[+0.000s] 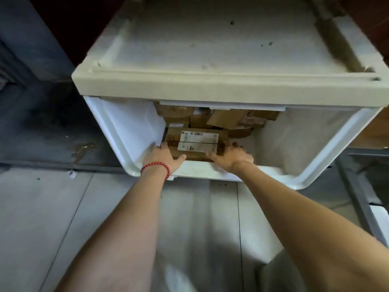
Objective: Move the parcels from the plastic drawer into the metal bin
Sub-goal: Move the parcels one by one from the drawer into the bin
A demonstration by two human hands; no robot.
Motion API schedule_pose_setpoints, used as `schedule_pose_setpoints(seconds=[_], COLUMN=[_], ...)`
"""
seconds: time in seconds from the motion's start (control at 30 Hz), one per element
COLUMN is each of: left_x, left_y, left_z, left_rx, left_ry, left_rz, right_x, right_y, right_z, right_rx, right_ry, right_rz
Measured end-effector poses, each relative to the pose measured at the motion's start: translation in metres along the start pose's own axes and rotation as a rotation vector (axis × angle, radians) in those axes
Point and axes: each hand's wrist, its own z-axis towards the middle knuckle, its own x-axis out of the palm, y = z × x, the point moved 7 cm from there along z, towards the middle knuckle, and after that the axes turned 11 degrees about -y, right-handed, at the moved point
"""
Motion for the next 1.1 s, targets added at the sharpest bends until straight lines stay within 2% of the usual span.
schedule_pose_setpoints(seconds=[0.2,0.47,0.73,0.9,1.1], left_x=[0.018,0.018,0.005,-0.004,-0.027], left_y=[-0.002,-0.002,-0.004,-0.006,-0.009], left_z=[0.018,0.027,0.025,0.015,-0.015], left_rx=[-0.074,-0.18,-0.306,-0.297,-0.252], left_ry=[0.046,0.067,-0.071,-0.12,-0.16], left_rz=[0.024,-0.105,-0.591,-0.605,-0.727], right_x=[0.026,0.024,0.016,0.005,-0.019], right_y=[-0.01,-0.019,-0.026,-0.028,-0.028], right_z=[0.015,0.029,0.031,0.016,-0.001], right_rx=[0.086,0.172,0.233,0.26,0.224], right_ry=[0.038,0.049,-0.004,-0.033,-0.03], right_rz=[0.044,0.31,0.583,0.691,0.863])
